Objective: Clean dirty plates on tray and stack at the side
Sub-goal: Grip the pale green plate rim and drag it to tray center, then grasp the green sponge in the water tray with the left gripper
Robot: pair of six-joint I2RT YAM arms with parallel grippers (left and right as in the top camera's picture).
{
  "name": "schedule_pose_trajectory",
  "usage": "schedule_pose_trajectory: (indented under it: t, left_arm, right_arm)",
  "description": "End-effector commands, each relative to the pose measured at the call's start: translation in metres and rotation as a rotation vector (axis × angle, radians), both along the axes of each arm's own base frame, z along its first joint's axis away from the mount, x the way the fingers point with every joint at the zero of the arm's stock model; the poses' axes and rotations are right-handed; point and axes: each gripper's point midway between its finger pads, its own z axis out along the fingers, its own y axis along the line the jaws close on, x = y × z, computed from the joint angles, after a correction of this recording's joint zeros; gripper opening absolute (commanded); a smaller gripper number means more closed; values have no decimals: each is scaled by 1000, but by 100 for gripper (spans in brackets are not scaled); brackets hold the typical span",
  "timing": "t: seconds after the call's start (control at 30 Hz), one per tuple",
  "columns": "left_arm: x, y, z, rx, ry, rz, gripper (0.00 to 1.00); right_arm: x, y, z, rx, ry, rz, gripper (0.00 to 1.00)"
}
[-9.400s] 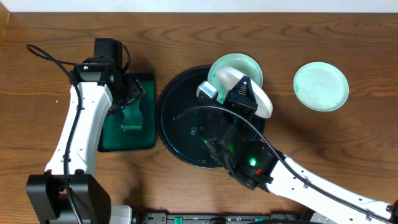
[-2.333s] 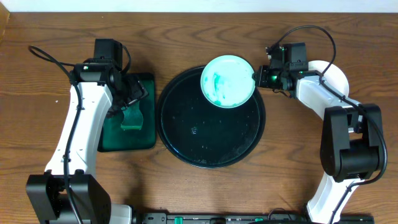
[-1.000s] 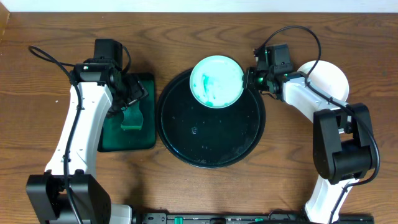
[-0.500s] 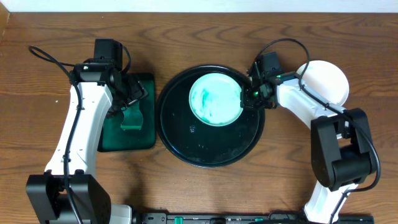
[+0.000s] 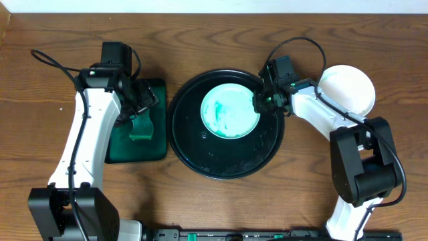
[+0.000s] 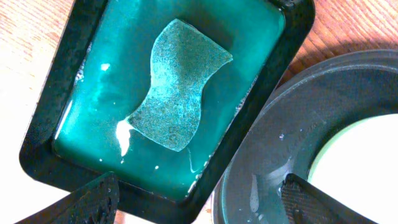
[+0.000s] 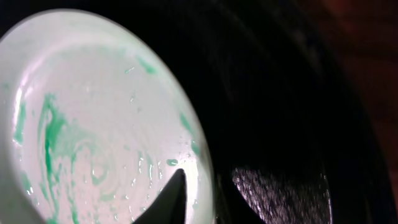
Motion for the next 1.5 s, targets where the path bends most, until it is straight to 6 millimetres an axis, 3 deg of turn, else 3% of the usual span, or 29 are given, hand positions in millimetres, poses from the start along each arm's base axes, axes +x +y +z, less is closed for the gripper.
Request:
schedule_pose_trajectory:
  t: [0.0,0.23,0.3,0.4,0.7,0.73,0.8,0.93,1.13,1.2,1.47]
  left_arm:
    - [-3,0,0,1,3,6,84]
    - [-3,1,0,1,3,6,84]
    - [-3,0,0,1,3,6,84]
    - [-2,0,0,1,2,6,84]
    - [-3,1,0,1,3,6,84]
    - [-3,1,0,1,3,5,78]
    - [-3,1,0,8,7,-16,52]
    - [-5,15,-4,95,21,-22,47]
    - [-11,22,-34,135,119,-37,45]
    - [-11,22,-49,137,160,-57,40]
    - [-6,19,-106,122,285,-138,40]
  right_arm:
    - [-3,3,-14,-8,21,14,11]
    - [-8,10,-33,-20,51,33,19]
    - [-9,12,-38,-22,58,37,16]
    - [-10,14,-42,-23,62,40,1]
    - [-11,13,-38,-30,56,44,2]
    - [-11,13,-35,-31,50,51,2]
    - [-11,13,-23,-35,29,70,2]
    - [-15,6,3,-64,-1,86,1]
    - [-28,-1,24,-85,3,111,1]
    - [-31,-2,24,-89,16,112,1]
    - [-42,-6,20,-111,58,134,1]
